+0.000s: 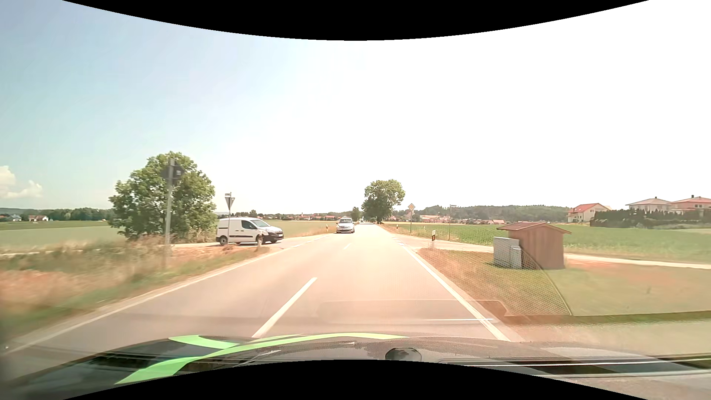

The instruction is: Follow the waypoints while adhering to traffic rules and regulations

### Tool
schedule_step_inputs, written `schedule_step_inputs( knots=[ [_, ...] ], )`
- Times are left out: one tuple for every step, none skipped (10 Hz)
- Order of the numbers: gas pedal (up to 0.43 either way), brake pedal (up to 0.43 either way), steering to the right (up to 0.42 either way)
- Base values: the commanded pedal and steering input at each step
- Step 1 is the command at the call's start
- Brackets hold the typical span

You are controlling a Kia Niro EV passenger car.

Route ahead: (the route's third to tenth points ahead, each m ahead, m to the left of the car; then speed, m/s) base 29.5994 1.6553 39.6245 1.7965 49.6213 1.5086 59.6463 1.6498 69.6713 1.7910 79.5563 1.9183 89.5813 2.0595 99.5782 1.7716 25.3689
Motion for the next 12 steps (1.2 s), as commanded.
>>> schedule_step_inputs(
  knots=[
    [0.319, 0.0, -0.001],
    [0.319, 0.0, -0.001],
    [0.319, 0.0, -0.001],
    [0.299, 0.0, -0.001],
    [0.287, 0.0, -0.001],
    [0.287, 0.0, -0.001],
    [0.287, 0.0, -0.001],
    [0.287, 0.0, -0.001],
    [0.287, 0.0, -0.001],
    [0.287, 0.0, -0.001],
    [0.248, 0.0, -0.001],
    [0.228, 0.0, -0.002]
  ],
)
